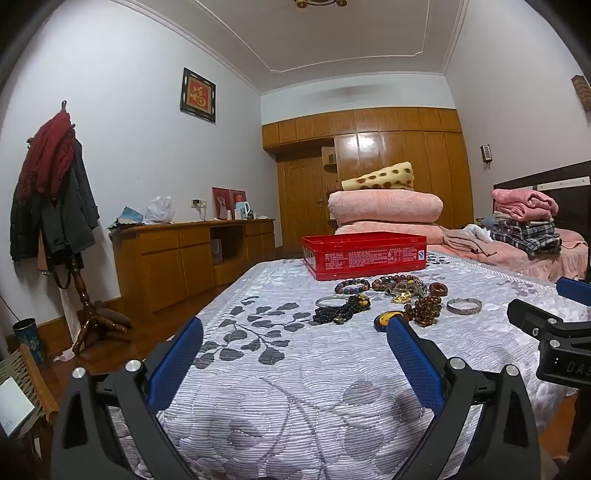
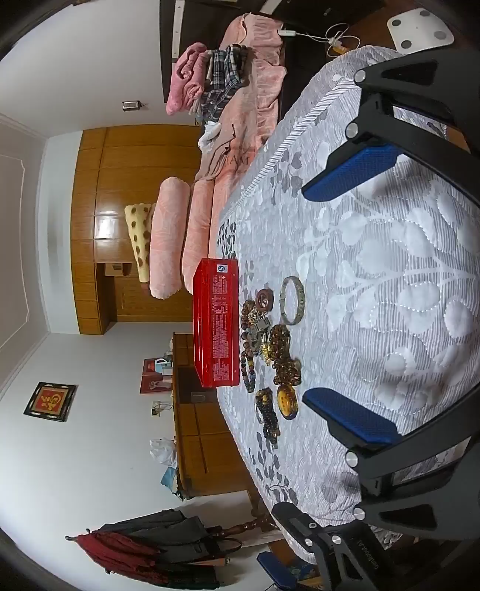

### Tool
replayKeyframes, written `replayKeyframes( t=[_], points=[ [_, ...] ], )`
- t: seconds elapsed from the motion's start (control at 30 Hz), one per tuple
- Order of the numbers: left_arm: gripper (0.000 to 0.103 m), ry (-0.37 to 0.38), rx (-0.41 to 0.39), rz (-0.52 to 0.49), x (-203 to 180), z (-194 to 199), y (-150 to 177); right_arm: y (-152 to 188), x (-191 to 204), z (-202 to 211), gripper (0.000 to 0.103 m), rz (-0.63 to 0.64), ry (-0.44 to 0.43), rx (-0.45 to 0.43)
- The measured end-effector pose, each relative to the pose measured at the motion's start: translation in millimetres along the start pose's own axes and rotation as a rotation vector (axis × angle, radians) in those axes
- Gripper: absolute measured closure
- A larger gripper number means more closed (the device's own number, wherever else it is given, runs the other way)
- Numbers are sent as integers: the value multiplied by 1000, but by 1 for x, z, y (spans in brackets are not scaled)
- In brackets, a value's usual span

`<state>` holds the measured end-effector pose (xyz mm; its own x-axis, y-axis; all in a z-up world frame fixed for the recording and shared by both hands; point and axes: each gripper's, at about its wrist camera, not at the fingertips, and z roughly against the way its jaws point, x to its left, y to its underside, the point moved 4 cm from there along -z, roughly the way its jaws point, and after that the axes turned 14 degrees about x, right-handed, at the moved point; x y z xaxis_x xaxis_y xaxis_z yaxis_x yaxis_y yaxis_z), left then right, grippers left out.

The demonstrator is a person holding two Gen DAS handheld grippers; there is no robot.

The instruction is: Organize jewelry

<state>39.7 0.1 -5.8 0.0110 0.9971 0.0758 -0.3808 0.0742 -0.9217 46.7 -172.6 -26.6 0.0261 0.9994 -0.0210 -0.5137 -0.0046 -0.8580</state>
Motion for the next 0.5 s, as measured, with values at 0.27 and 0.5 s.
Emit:
replayKeyframes(
  t=[0.27, 0.5],
  points=[
    [6, 0, -5, 1, 0, 0, 0, 0, 0, 0, 5, 1, 1, -1],
    [6, -1, -5, -1, 0, 0, -1, 0, -1, 0, 5, -1, 0, -2]
  ],
)
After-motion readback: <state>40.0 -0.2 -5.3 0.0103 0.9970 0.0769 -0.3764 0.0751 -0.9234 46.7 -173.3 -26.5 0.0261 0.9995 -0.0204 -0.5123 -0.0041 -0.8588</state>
